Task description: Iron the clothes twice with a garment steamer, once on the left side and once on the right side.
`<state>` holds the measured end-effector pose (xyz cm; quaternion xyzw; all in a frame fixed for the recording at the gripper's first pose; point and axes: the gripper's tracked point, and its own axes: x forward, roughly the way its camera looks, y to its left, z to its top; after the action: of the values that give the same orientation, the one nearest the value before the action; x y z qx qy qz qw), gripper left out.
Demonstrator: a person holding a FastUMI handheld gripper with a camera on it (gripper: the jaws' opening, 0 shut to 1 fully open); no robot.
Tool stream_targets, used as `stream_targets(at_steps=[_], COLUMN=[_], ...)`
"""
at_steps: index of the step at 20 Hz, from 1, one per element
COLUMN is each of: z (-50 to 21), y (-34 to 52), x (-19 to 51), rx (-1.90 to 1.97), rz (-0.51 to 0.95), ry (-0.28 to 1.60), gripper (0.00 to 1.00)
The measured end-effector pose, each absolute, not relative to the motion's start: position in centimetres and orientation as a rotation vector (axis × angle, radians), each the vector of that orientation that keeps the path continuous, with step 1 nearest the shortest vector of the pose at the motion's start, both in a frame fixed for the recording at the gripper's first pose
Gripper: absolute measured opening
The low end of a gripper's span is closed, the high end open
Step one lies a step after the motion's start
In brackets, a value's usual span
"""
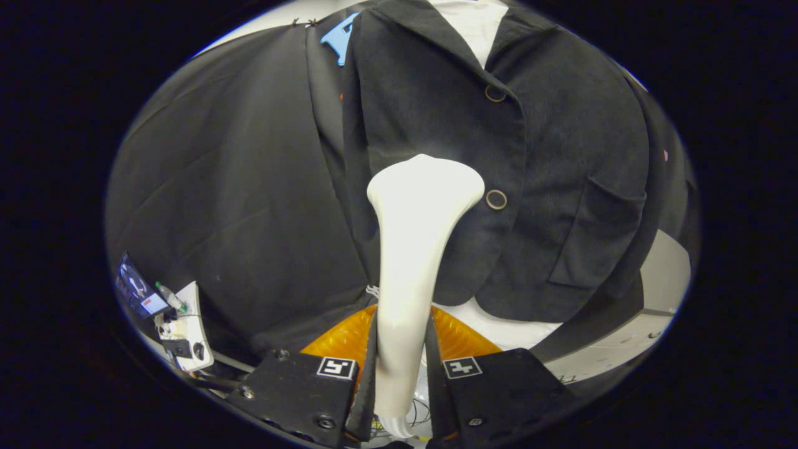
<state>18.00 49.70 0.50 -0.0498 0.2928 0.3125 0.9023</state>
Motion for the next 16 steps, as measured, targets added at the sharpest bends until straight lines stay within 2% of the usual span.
stream_targets(at_steps=[9, 16], z=[-3.4, -4.1], y=[49.0, 45.3], x=[17.9, 18.0], rx=[-0.099, -0.054], rz=[0.615, 0.570], ry=[0.688, 0.705], gripper=[0.38, 0.38])
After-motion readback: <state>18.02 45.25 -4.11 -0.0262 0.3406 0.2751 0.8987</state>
